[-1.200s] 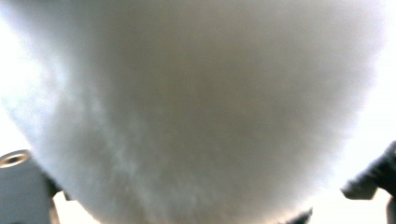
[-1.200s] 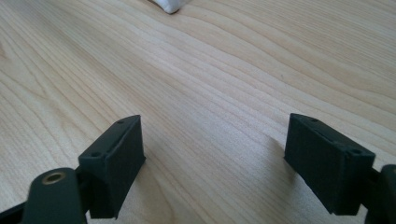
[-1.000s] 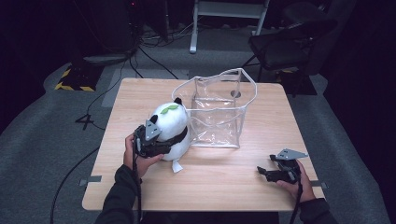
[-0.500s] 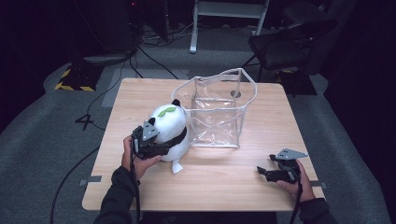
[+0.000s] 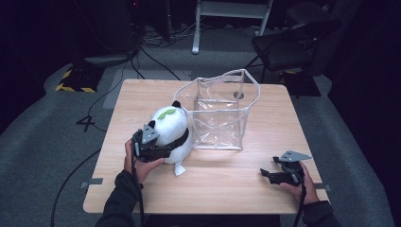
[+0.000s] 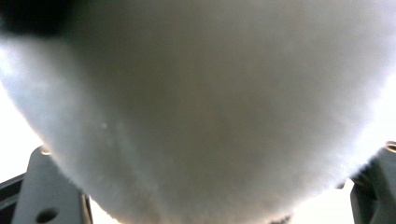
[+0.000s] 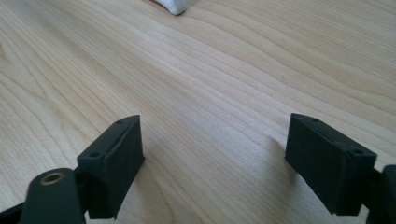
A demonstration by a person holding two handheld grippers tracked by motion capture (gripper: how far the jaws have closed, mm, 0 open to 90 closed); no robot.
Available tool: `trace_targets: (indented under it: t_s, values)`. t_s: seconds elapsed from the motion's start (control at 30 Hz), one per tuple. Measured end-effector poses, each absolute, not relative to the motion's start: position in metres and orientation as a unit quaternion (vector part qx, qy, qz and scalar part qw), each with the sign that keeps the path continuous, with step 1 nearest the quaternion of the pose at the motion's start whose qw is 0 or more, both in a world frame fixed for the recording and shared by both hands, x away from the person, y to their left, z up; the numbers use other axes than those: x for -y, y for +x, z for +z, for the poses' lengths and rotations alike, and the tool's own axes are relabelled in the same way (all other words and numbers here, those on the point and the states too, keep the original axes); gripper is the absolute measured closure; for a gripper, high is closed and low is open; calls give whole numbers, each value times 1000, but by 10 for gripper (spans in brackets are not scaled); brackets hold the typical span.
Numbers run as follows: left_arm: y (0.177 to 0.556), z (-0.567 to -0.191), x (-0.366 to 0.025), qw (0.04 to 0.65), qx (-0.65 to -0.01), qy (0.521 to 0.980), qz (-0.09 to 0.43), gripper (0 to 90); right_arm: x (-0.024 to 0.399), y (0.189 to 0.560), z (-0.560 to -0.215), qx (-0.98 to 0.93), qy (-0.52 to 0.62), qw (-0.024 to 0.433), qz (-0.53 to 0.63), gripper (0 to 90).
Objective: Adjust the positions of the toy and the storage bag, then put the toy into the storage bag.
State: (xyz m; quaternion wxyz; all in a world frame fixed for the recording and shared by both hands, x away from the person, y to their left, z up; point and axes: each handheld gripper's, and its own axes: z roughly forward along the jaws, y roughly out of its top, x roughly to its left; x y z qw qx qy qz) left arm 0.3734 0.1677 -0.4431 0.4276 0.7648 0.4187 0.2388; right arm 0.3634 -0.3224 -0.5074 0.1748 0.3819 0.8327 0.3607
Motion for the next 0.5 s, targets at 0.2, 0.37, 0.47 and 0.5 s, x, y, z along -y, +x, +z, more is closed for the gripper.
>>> trace_targets:
  t_s: [0.2,0.37,0.47,0.5]
  values:
    - [372,-444,-167,429,-411,767,243,259,322,363,-507,-832,383,175,360,193]
    - [371,-445,-166,433,-413,763,244,276,323,363,-507,-833,382,175,361,192]
    - [371,-445,-166,435,-412,763,243,283,323,363,-507,-833,382,175,361,192]
    - [371,-445,-166,436,-412,763,243,284,323,363,-507,-833,382,175,361,192]
